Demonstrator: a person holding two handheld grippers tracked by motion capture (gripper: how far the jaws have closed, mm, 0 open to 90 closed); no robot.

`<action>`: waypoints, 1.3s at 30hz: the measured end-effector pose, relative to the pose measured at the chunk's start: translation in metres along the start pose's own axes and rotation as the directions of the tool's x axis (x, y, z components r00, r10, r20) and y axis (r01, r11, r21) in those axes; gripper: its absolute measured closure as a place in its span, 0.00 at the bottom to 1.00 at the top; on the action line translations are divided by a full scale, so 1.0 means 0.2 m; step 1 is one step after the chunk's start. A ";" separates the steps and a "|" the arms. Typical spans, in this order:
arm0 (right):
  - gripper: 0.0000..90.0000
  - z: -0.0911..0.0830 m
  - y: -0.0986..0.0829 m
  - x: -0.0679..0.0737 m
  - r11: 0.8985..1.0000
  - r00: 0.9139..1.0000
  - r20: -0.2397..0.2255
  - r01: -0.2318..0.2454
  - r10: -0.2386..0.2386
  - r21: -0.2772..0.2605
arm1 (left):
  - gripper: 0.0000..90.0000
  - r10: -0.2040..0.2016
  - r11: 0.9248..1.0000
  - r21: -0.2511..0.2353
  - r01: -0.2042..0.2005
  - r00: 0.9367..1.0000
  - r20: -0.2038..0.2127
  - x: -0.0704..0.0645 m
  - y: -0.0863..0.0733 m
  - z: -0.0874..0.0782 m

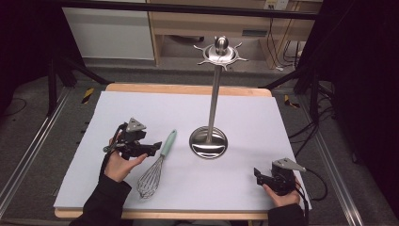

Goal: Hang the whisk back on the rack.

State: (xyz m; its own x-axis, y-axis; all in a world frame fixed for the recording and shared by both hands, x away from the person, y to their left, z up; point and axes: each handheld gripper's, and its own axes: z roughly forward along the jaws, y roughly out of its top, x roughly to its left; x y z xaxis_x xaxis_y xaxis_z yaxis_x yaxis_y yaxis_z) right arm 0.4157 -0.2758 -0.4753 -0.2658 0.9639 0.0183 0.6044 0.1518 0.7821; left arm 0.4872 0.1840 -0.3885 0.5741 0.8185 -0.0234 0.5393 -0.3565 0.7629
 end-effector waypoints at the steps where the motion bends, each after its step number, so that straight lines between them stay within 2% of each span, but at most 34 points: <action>1: 0.27 0.00 0.00 0.00 1.000 1.000 -0.001 0.001 -0.001 0.000 | 0.29 0.004 1.000 0.006 -0.004 1.000 -0.001 0.00 0.00 0.01; 7: 0.28 0.00 0.00 0.01 1.000 1.000 0.003 0.009 -0.009 0.003 | 0.29 0.019 0.999 0.050 -0.019 1.000 -0.002 -0.01 0.03 0.04; 11: 0.28 0.01 0.00 0.01 1.000 1.000 -0.006 0.009 -0.009 0.005 | 0.29 0.023 0.995 0.100 -0.024 1.000 0.007 -0.01 0.04 0.07; 23: 0.29 0.01 0.00 0.01 1.000 1.000 -0.014 0.001 0.000 0.011 | 0.31 0.018 0.986 0.167 -0.017 1.000 -0.002 -0.01 0.04 0.16; 25: 0.29 0.01 0.00 0.01 1.000 1.000 -0.012 0.004 -0.004 0.012 | 0.32 0.020 0.981 0.193 -0.019 1.000 -0.004 -0.02 0.03 0.19; 27: 0.29 0.01 0.00 0.01 1.000 1.000 -0.011 0.008 -0.008 0.009 | 0.32 0.018 0.981 0.194 -0.016 1.000 -0.006 -0.02 0.03 0.20; 29: 0.29 0.01 0.00 0.01 1.000 1.000 -0.013 0.001 -0.001 0.008 | 0.33 0.023 0.975 0.220 -0.022 1.000 0.000 -0.02 0.03 0.22; 38: 0.30 0.01 0.00 0.01 1.000 1.000 -0.015 0.004 -0.004 0.010 | 0.37 0.023 0.964 0.267 -0.024 1.000 0.008 -0.02 0.00 0.28; 39: 0.30 0.01 0.00 0.01 1.000 1.000 -0.015 0.006 -0.006 0.010 | 0.37 0.026 0.959 0.282 -0.027 1.000 0.007 -0.02 -0.01 0.30</action>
State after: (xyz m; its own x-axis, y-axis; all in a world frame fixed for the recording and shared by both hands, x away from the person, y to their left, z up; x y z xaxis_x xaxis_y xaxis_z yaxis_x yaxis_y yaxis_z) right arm 0.4177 -0.2737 -0.4766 -0.2801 0.9597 0.0231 0.6101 0.1594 0.7761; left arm 0.5200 0.1545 -0.4281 0.5922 0.8057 -0.0082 0.6756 -0.4910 0.5500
